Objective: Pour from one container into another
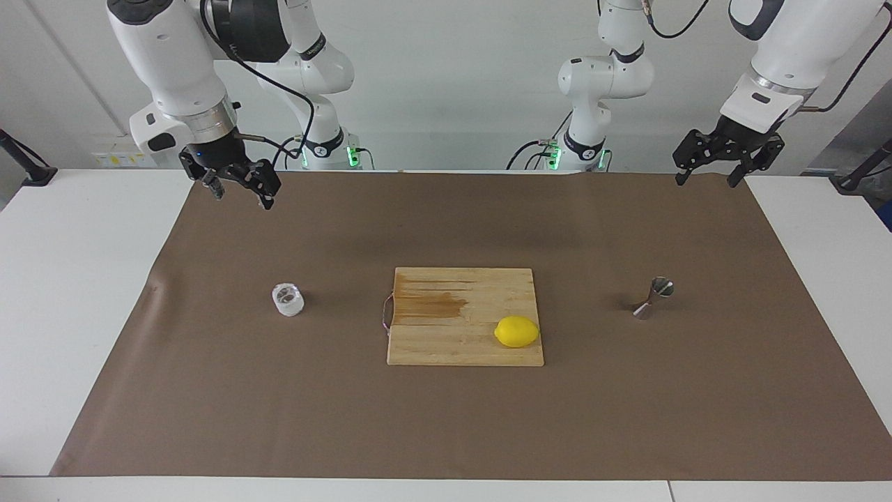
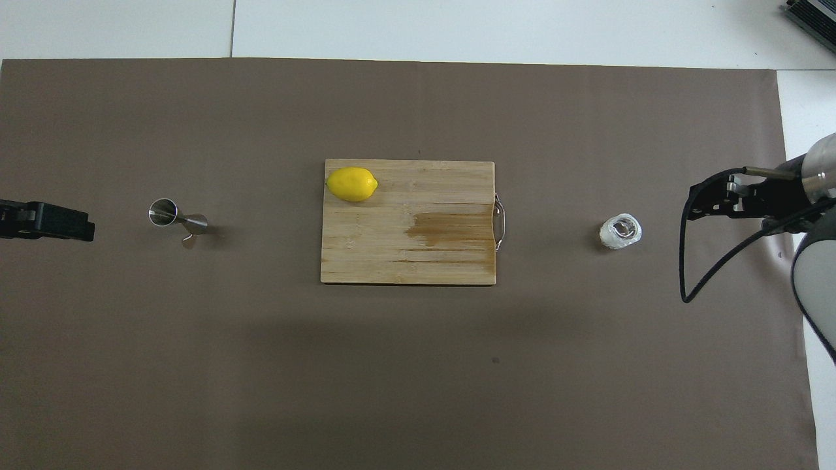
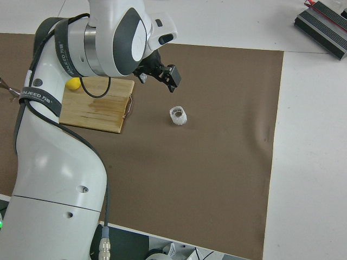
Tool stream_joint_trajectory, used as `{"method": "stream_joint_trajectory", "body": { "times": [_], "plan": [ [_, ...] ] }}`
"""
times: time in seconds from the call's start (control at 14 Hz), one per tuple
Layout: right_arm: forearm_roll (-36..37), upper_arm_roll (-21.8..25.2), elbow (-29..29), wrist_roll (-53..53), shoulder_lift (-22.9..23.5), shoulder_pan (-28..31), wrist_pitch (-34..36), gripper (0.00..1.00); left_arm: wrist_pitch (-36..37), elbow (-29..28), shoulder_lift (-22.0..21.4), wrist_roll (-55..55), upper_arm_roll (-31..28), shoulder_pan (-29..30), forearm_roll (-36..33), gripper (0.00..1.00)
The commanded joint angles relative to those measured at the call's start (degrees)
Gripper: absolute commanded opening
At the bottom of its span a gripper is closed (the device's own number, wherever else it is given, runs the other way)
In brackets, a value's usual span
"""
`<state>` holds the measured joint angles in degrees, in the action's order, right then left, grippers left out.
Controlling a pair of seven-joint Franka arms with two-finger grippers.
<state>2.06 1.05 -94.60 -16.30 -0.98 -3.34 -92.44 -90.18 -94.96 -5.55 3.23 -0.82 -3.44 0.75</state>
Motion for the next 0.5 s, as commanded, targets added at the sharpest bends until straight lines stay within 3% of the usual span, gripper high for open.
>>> {"method": "stream_joint_trajectory", "body": {
  "times": [0.0, 0.43],
  "plan": [
    [-0.3, 0.3, 0.1, 1.1, -0.4, 0.1, 0.8, 1.0, -0.4, -1.7, -1.3, 0.6, -0.5, -0.8, -0.8, 1.0],
    [-0.3, 0.3, 0.1, 1.1, -0.4, 0.1, 0.8, 1.0, -0.4, -1.4, -1.3, -0.2, -0.2, -1.2, -0.8, 1.0]
  ]
}}
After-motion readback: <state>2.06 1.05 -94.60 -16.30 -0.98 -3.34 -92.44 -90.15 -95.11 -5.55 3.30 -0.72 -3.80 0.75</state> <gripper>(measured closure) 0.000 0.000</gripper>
